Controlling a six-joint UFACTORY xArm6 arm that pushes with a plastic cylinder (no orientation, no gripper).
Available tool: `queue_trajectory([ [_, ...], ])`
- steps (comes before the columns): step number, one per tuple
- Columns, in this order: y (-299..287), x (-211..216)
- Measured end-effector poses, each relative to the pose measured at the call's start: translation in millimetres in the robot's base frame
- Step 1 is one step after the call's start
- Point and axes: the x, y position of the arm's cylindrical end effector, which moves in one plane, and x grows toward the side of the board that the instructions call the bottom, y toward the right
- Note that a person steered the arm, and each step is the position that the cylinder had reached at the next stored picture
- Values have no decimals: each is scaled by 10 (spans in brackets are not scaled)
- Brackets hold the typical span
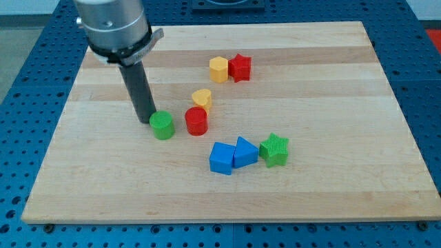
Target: Slide the green circle closer to the blue cube
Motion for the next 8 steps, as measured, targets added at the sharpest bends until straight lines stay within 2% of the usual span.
queue_trajectory([
  [3,-105,672],
  [4,-375,305],
  [5,-162,-37],
  [6,90,-91],
  [8,257,239],
])
